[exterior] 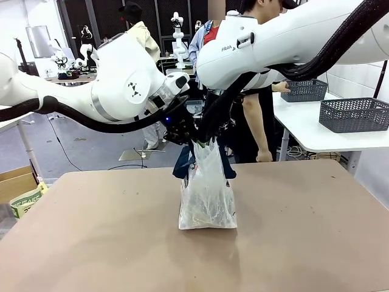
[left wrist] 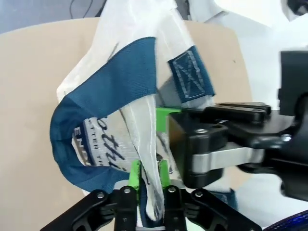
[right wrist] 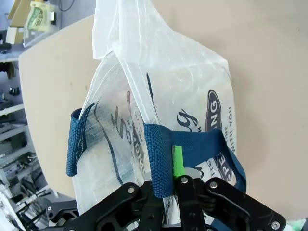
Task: Transfer purchased items from the store into the shopping bag.
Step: Move the Reusable shopping bag to the right side of the table.
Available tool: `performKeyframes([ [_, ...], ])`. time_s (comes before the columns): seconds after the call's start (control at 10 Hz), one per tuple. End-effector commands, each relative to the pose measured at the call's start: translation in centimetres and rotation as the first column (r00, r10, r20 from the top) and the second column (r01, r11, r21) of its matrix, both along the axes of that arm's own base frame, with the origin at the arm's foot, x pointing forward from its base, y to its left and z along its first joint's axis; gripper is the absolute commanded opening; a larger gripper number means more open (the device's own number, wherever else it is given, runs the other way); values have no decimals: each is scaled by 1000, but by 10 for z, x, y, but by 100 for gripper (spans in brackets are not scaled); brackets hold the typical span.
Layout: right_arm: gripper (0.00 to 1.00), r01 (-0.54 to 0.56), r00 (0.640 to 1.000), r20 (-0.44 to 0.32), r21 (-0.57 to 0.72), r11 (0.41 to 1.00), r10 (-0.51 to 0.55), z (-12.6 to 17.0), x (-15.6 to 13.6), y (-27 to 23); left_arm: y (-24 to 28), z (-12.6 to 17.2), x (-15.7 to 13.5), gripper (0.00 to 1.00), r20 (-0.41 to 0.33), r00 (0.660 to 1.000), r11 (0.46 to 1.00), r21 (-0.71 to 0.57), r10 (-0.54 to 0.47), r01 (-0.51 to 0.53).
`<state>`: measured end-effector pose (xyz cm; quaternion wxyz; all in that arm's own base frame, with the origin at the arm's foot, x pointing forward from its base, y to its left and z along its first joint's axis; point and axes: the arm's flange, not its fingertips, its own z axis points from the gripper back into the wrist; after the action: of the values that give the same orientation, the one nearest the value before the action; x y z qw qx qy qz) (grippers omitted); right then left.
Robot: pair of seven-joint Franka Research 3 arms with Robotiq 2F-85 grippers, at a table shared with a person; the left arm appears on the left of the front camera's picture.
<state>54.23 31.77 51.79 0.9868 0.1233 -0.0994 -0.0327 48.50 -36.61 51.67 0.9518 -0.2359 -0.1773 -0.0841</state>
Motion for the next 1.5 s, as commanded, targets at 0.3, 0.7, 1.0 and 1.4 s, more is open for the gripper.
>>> performKeyframes([
  [0.3,0,39,999,11,-5,999,-39,-1,1,5,4,5,-7,100,-25,999,991,-130,-33,29],
  [0.7,0,48,999,7,-3,999,-48,-2,3,4,3,12,-13,100,-13,998,984,-168,-55,52],
  [1.0,0,55,998,8,0,998,-55,-2,3,4,-3,9,-22,100,-39,996,984,-161,-85,78],
  [1.4,0,50,999,9,-1,999,-50,-2,4,3,-16,-6,-27,100,-66,992,992,-76,-105,100],
])
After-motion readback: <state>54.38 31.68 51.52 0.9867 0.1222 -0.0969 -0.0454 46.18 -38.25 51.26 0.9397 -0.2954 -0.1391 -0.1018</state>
